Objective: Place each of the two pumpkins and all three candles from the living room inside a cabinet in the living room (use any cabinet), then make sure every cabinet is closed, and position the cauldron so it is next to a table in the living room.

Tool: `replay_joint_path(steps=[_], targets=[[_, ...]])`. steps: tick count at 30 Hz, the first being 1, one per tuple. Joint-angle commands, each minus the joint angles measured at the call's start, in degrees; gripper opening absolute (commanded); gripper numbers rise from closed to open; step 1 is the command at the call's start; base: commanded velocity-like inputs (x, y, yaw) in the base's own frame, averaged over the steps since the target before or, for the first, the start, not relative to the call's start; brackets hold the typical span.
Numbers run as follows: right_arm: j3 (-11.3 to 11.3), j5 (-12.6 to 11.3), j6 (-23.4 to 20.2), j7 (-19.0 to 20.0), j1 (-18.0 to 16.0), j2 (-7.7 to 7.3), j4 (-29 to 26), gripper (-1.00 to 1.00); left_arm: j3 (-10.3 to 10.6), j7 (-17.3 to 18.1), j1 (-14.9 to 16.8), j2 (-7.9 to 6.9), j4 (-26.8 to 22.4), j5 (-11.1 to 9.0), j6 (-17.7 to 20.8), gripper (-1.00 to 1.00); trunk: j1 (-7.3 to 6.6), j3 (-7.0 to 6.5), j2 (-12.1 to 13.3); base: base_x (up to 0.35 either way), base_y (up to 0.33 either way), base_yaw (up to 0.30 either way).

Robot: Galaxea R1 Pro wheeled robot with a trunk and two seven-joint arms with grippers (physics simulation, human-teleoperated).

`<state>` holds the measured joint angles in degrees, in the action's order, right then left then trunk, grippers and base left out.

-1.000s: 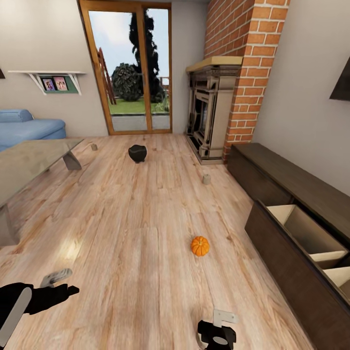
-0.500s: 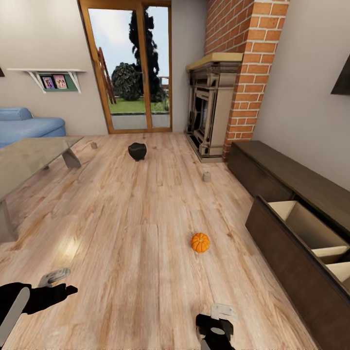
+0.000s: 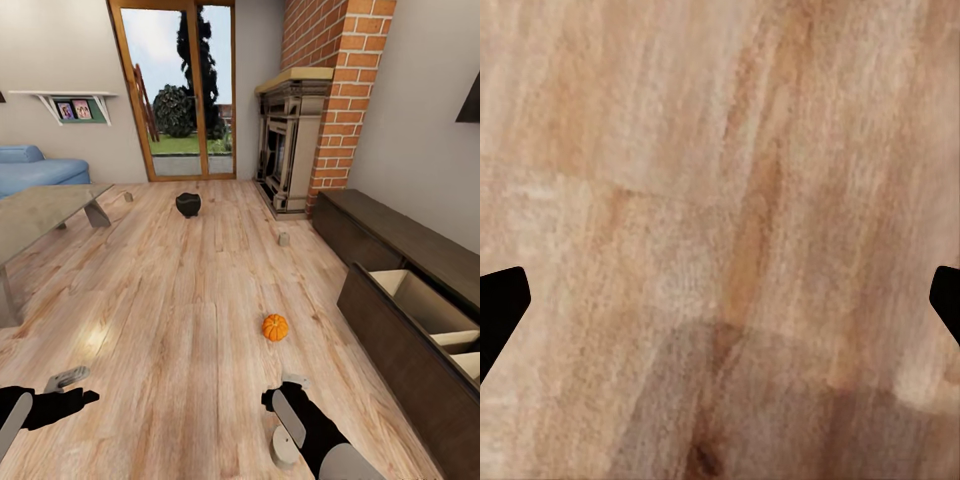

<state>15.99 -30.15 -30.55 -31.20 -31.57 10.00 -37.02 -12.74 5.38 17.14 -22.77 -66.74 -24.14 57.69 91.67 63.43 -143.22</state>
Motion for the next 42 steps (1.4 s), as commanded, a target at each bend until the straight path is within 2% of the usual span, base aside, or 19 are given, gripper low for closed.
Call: replay_joint_path(steps=[1, 6, 9, 10, 12, 20, 25, 30, 42], targets=[[0.00, 0.01, -0.28, 0.00, -0.13, 0.00, 0.24, 1.00, -0.02, 0.03, 0.00, -0.05, -0.07, -0.02, 0.41, 1.00, 0.03, 0.23, -0.03, 0.000, 0.000, 0.000], [0.02, 0.05, -0.50, 0.00, -0.30, 0.00, 0.57, 1.00, -0.46, 0.07, 0.00, -0.13, -0.34, -0.05, 1.79, 1.00, 0.16, 1.33, -0.10, 0.000, 0.000, 0.000], [0.21, 0.24, -0.29, -0.01, -0.30, 0.00, 0.64, 1.00, -0.76, 0.09, 0.00, -1.08, -1.57, -0.08, 2.07, 1.00, 0.24, 2.00, -0.14, 0.000, 0.000, 0.000], [0.28, 0.28, -0.18, -0.01, -0.29, 0.00, 0.65, 1.00, -1.32, 0.16, 0.00, -1.70, -2.05, -0.33, 2.16, 1.00, 0.26, 2.22, -0.15, 0.000, 0.000, 0.000], [0.32, 0.28, -0.22, -0.01, -0.30, 0.00, 0.65, 1.00, -2.07, 0.20, 0.00, -2.02, -2.39, -0.61, 2.20, 1.00, 0.31, 2.66, -0.18, 0.000, 0.000, 0.000], [0.11, -0.05, -0.40, -0.01, -0.33, 0.00, 0.83, 1.00, -3.12, 0.31, 0.00, -2.49, -2.78, -1.26, 2.30, 1.00, 0.52, 4.44, -0.28, 0.000, 0.000, 0.000], [0.02, -0.08, -0.30, -0.01, -0.34, 0.00, 0.89, 1.00, -3.11, 4.13, 0.00, -4.66, -2.79, -2.81, 2.31, 1.00, 0.65, 5.54, -0.35, 0.000, 0.000, 0.000], [-0.03, -0.08, -0.15, -0.01, -0.34, 0.00, 0.90, 1.00, -3.54, 10.65, 0.00, -7.77, -2.78, -3.08, 2.31, 1.00, 0.78, 6.65, -0.42, 0.000, 0.000, 0.000], [-0.13, -0.01, 0.14, -0.01, -0.34, 0.00, 0.99, 1.00, -3.78, 11.93, 0.00, -8.33, -2.78, -3.04, 2.31, 1.00, 1.09, 9.31, -0.58, 0.000, 0.000, 0.000]])
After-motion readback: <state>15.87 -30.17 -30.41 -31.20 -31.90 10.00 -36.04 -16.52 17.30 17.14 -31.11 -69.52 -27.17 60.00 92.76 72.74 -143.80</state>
